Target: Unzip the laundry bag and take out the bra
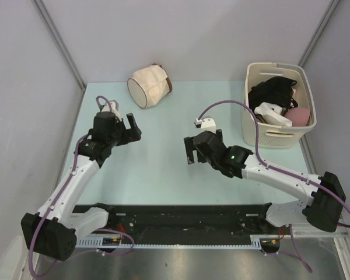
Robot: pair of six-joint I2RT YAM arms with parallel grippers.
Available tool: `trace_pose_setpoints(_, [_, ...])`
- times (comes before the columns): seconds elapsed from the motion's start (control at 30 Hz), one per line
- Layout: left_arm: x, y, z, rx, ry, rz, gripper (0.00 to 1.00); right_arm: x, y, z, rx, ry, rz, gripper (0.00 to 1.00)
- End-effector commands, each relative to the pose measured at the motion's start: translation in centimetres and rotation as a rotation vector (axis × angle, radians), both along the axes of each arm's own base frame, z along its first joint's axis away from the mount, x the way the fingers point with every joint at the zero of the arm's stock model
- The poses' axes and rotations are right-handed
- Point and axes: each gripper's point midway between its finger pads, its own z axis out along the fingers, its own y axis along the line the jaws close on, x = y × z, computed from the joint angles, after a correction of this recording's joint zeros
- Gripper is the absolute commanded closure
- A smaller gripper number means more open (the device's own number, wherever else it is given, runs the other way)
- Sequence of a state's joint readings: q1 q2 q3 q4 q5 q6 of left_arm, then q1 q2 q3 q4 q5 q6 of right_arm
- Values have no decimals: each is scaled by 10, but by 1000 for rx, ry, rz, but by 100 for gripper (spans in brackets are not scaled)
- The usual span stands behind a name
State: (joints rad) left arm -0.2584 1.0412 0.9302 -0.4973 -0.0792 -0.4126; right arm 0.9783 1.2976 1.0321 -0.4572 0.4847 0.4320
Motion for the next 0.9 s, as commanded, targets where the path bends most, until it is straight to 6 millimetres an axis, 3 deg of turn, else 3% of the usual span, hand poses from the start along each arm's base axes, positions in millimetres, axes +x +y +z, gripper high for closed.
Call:
trace_pose_setpoints(0.0, [5, 6, 13, 0, -26, 40, 0, 2, 4, 22, 55, -47, -5, 0])
trace_pose_setpoints(0.4, [6, 6, 11, 21, -15, 27, 0, 2, 6, 25, 58, -56, 11, 0])
trace_pose_setpoints(0.6, [17, -17, 14, 58, -1, -25, 1, 4, -1, 35, 58, -93, -8, 0])
trace_pose_setpoints(0.63, [25, -32, 19, 95, 0, -49, 1, 5, -5, 39, 52, -107, -19, 0])
trace_pose_setpoints(0.7, [35, -28, 18, 184, 25, 6, 1, 4, -13, 47, 54, -126, -29, 0])
trace_pose_setpoints(0.73, [44, -36, 36, 182, -5, 6, 0, 4, -17, 50, 51, -136, -39, 0])
trace_pose_setpoints(0.77, [54, -42, 22, 206, 39, 5, 1, 3, -22, 53, 48, -141, -50, 0])
trace_pose_setpoints(0.8, [60, -42, 23, 221, 44, 24, 1, 2, -27, 59, 56, -154, -63, 0])
trace_pose_setpoints(0.83, [72, -49, 37, 205, 18, 43, 1, 3, -33, 62, 55, -169, -86, 0])
trace_pose_setpoints(0.87, [82, -52, 27, 223, 48, 60, 1, 2, -37, 64, 60, -171, -100, 0])
